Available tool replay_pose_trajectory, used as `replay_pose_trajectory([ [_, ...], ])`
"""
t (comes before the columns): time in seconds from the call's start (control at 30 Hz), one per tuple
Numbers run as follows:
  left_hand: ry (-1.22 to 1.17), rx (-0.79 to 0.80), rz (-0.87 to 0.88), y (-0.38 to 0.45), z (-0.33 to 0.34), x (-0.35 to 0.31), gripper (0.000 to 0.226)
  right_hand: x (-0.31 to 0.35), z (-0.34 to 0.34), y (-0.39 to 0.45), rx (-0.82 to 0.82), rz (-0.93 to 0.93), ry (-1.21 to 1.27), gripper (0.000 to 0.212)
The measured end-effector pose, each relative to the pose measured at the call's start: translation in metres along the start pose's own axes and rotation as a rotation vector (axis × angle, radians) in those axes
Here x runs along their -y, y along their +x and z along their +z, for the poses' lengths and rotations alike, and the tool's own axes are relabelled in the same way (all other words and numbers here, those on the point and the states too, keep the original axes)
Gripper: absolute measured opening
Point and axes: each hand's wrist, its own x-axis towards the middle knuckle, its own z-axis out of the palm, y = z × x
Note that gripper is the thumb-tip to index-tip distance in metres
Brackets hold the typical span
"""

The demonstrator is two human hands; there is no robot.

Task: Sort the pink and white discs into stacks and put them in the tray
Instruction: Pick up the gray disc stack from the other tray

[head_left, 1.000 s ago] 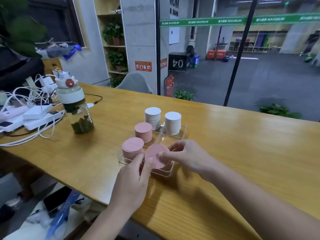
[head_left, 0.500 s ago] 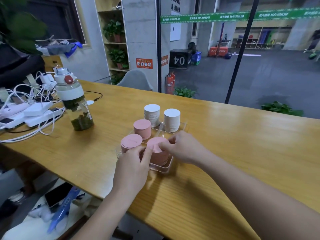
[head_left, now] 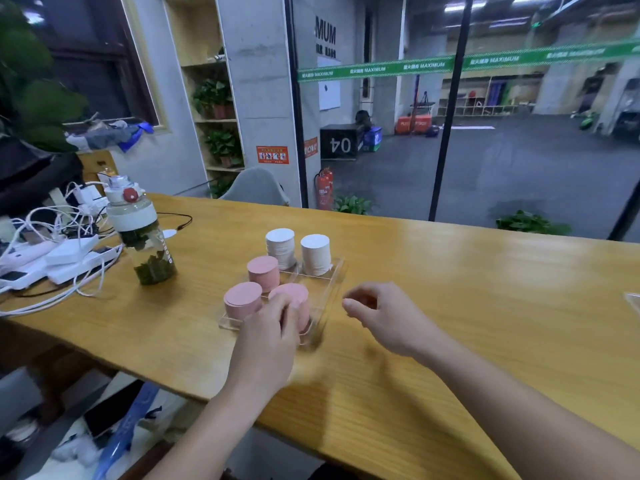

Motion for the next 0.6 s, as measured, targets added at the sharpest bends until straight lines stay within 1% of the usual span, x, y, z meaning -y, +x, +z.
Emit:
replay_pose_trajectory([
  [0.1,-0.078,0.117,0.072,-0.012,0.032,-0.036,0.032,-0.024,-0.029,-0.044,-0.098,0.02,-0.009,0.023],
  [0.3,-0.161,0.43,0.196,-0.035,0.133,-0.116,0.027,-0.091,-0.107,-0.143,-0.237,0.189,-0.003,0.028],
  [0.4,-0.186,0.509,0.261,-0.044,0.19,-0.157,0.018,-0.123,-0.153,-0.185,-0.337,0.254,-0.029,0.027],
  [0.5,-0.23,0.583,0.296,-0.054,0.24,-0.193,0.009,-0.148,-0.192,-0.221,-0.407,0.333,-0.033,0.019],
  [0.6,-0.271,0.621,0.319,-0.062,0.279,-0.221,0.012,-0.162,-0.221,-0.248,-0.467,0.357,-0.043,0.015],
])
